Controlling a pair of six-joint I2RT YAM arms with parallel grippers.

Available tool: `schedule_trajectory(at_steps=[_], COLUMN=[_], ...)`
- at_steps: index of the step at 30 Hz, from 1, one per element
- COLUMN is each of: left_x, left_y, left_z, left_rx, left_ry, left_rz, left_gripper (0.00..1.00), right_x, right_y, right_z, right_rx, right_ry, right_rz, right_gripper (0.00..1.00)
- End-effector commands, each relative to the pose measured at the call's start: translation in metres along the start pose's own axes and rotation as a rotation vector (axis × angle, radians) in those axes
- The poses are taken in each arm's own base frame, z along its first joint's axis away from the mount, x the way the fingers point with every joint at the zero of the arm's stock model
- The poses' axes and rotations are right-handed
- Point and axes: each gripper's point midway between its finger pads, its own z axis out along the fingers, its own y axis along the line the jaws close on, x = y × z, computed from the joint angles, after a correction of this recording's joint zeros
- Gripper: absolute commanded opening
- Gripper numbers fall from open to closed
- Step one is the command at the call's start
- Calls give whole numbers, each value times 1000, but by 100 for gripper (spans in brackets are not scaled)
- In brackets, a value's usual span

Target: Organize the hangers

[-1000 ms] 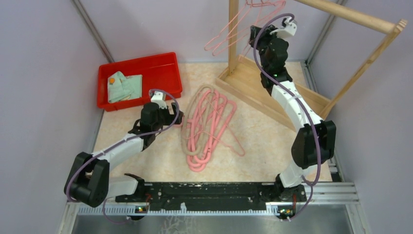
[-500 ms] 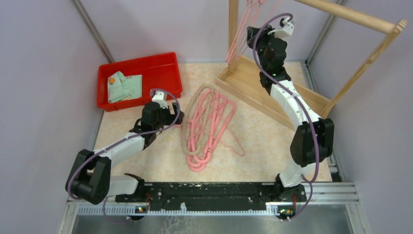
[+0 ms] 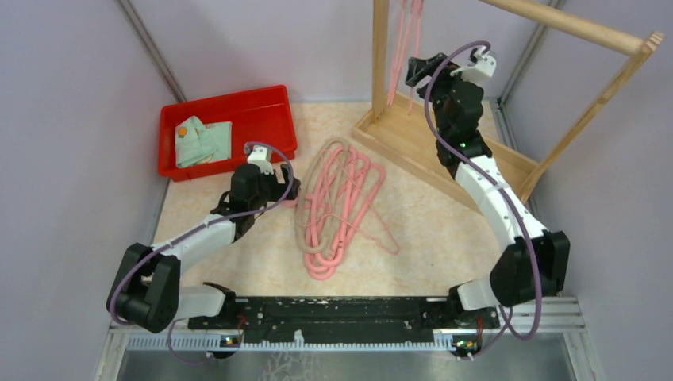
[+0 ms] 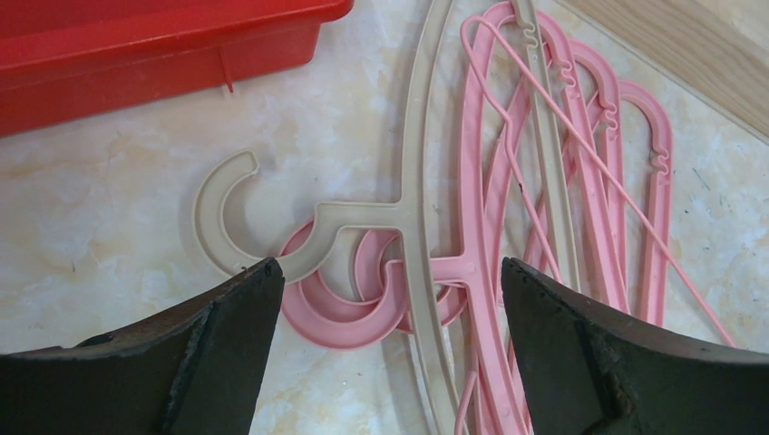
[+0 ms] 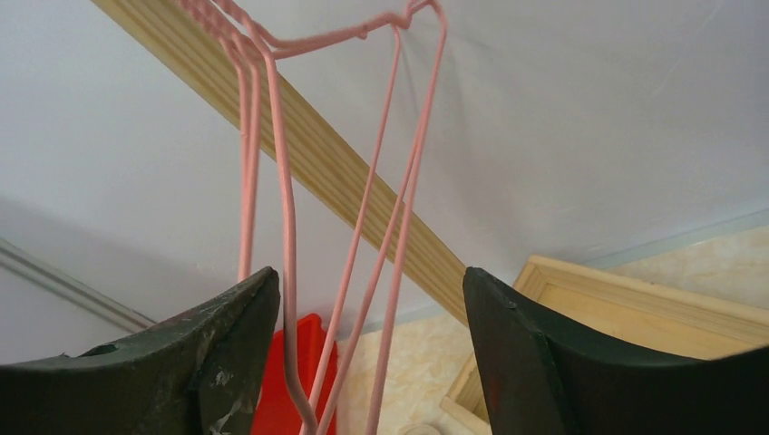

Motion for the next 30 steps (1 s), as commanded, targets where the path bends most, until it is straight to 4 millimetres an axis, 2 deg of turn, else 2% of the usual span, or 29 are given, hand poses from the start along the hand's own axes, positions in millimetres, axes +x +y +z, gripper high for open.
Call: schedule_trajectory(at_steps=[1, 5, 10, 15, 17, 20, 26, 30], left_x=[-18, -16, -13, -8, -6, -3, 3, 5], left_y=[-5, -3, -2, 3, 2, 1, 3, 4], left_z=[0, 0, 1, 4, 5, 7, 11, 13], left_rx=[9, 3, -4, -23, -20, -14, -16, -21], left_ry=[-40, -35, -29, -16, -10, -2, 8, 12], left_rz=[11, 10, 10, 8, 6, 3, -7, -10], left_gripper=[95, 95, 95, 95, 95, 95, 94, 94], right_x=[-60, -75, -84, -59, -41, -1, 119, 187], right_y=[19, 19, 24, 28, 25, 19, -1, -1], right_z=[-37, -63, -92, -120, -134, -155, -205, -242], right_rx=[-44, -53, -86, -126, -120, -131, -184, -255], right_ry=[-143, -170, -157, -5, 60, 190, 528, 700], right_rz=[-34, -57, -113, -197, -250, -307, -361, -376], right_gripper=[75, 78, 79, 78, 77, 74, 64, 62])
